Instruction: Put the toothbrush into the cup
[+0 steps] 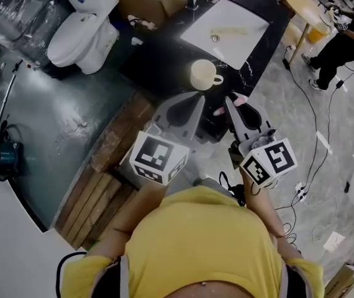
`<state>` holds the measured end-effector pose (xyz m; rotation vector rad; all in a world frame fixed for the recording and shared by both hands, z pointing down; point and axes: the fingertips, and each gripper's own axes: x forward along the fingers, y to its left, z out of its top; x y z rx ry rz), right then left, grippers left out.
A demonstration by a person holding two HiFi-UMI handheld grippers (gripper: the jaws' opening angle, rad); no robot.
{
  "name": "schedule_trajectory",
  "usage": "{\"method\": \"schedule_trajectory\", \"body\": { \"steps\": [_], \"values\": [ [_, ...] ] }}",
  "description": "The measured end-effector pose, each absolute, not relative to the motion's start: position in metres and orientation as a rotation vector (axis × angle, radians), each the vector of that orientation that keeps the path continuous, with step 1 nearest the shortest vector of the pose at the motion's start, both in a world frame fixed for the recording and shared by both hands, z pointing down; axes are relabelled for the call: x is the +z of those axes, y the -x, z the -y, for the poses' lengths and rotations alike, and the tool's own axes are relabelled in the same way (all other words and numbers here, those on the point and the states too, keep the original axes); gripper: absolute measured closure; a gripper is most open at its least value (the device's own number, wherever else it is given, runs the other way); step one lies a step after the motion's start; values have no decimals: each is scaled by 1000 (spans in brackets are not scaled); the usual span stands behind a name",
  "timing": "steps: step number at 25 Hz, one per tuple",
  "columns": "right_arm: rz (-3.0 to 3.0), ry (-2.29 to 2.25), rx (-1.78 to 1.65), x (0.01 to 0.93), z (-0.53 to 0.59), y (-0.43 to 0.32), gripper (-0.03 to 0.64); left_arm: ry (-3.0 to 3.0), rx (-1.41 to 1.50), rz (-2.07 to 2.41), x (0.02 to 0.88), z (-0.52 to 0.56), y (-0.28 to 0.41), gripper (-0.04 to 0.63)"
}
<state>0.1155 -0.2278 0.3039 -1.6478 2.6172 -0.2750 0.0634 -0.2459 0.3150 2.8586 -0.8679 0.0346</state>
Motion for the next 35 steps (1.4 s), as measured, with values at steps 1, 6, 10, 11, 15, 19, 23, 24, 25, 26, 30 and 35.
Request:
{"method": "schedule_trajectory", "body": {
  "steps": [1, 6, 10, 11, 15, 19, 23, 24, 25, 26, 30, 35],
  "values": [
    [-2613, 1658, -274, 304, 235, -116, 583, -2862, 39, 858, 316, 253, -64, 589],
    [-2612, 1675, -276, 304, 266, -120, 583, -2851, 56, 827, 323, 279, -69, 589],
    [-2641, 1656, -266, 304, 289, -122, 583, -2833, 63, 833, 329, 296, -73, 589],
    [-2649, 1649, -264, 304, 295, -123, 583, -2828, 64, 838, 331, 300, -74, 589],
    [-2688, 1616, -279, 305, 311, -125, 583, -2801, 79, 851, 336, 310, -80, 589],
    [-2712, 1584, -284, 307, 330, -129, 583, -2779, 93, 867, 341, 323, -87, 589],
    [-2731, 1559, -289, 315, 349, -133, 583, -2765, 114, 890, 350, 334, -92, 589],
    [-2734, 1554, -296, 318, 354, -134, 583, -2760, 122, 896, 352, 337, -92, 589],
    [-2737, 1548, -305, 321, 358, -134, 583, -2753, 129, 901, 354, 340, -93, 589],
    [-2741, 1542, -316, 324, 361, -135, 583, -2746, 137, 906, 356, 342, -93, 589],
    [-2758, 1521, -348, 334, 374, -136, 583, -2723, 160, 917, 361, 350, -94, 589],
    [-2776, 1509, -389, 349, 389, -139, 583, -2696, 176, 938, 368, 362, -94, 589]
  ]
}}
